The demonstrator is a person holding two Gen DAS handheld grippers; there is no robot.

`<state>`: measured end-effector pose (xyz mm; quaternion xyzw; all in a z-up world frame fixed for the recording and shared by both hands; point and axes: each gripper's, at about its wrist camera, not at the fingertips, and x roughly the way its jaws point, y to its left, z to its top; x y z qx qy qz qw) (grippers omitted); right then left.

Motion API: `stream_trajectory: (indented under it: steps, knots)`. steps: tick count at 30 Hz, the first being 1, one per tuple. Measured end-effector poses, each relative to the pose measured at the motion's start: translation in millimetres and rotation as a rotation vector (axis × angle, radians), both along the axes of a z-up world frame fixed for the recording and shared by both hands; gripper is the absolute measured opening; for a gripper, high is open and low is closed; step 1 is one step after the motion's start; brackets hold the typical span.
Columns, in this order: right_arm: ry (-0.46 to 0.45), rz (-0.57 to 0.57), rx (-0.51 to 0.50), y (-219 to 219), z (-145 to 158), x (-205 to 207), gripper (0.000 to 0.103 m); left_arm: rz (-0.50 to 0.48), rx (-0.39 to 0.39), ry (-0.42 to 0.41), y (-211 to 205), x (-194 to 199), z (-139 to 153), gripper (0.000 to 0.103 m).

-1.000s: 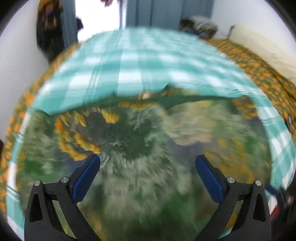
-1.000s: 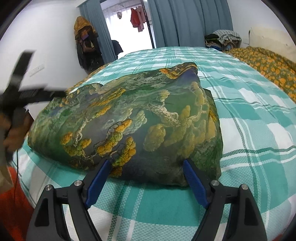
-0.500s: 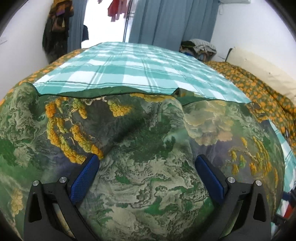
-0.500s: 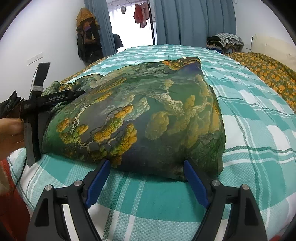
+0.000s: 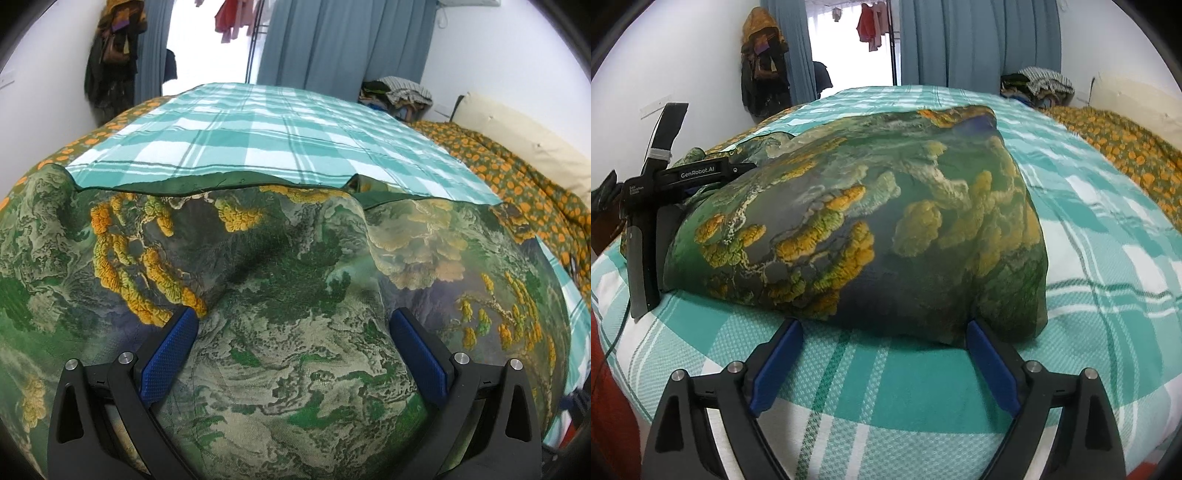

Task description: Fold large clothes

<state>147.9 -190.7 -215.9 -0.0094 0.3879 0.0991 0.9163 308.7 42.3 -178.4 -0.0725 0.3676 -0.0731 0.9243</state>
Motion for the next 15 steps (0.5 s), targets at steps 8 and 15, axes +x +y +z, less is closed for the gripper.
stream_trajectory:
  steps: [8, 15]
  knots:
    - [0.034, -0.010, 0.063, -11.9, -5.9, 0.5, 0.092, 0.000, 0.001, -0.001, 0.2, -0.2, 0.0, 0.102]
    - [0.029, -0.010, 0.034, -7.4, -9.8, -0.1, 0.092, 0.000, 0.000, -0.001, -0.1, 0.8, -0.3, 0.103]
